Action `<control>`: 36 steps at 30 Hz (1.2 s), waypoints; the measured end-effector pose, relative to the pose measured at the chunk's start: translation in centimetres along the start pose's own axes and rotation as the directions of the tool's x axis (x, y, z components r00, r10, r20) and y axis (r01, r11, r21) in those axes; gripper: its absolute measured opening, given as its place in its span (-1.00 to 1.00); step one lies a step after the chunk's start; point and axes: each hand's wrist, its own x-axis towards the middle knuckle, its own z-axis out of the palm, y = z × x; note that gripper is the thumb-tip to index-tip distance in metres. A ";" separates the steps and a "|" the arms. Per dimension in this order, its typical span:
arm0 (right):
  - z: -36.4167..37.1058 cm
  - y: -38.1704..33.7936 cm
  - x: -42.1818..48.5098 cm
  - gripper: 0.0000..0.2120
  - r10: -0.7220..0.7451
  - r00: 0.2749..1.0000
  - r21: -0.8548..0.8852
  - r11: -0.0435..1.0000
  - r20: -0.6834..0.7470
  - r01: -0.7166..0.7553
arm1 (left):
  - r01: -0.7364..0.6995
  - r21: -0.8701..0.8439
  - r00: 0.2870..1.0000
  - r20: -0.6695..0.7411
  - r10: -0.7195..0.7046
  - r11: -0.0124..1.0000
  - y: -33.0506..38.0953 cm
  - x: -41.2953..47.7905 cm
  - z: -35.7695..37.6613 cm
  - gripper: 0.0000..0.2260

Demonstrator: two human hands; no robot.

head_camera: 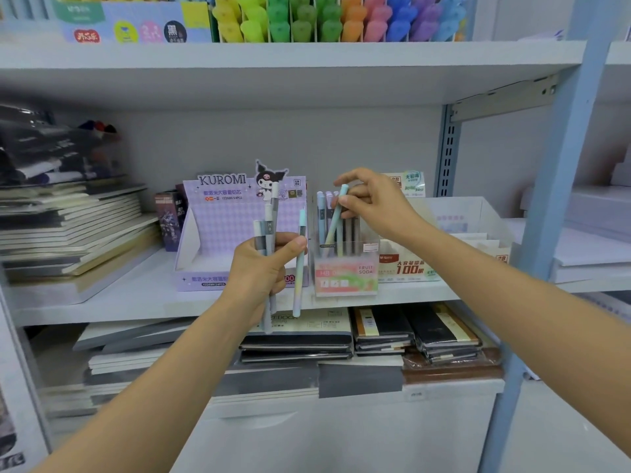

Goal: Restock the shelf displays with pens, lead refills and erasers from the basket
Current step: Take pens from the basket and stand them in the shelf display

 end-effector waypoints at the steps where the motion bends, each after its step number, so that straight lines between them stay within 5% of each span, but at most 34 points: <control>1: 0.3 -0.2 0.1 -0.77 -0.011 1.000 0.009 1.000 0.004 0.011 | -0.001 -0.001 1.000 -0.001 0.001 1.000 0.0 0.0 0.1 -0.84; 14: 2.3 0.0 0.9 -0.86 -0.106 0.991 -0.348 0.935 -0.085 0.070 | -0.005 0.009 1.000 0.001 0.005 1.000 0.5 -0.6 -0.2 -0.83; 17: 1.6 -1.2 -0.2 -0.84 -0.064 0.993 -0.103 0.993 -0.096 0.054 | 0.002 0.012 1.000 0.012 -0.002 1.000 0.6 -0.9 0.0 -0.81; 22: 1.6 -2.4 -2.4 -0.77 0.018 0.970 0.155 0.986 0.241 -0.056 | 0.008 0.028 0.999 0.032 -0.008 1.000 0.7 -1.2 0.9 -0.80; 36: -0.1 -3.3 -3.1 -0.87 0.035 0.992 0.326 0.943 0.123 -0.074 | 0.005 0.061 0.995 0.098 -0.011 0.998 1.7 -2.3 1.6 -0.79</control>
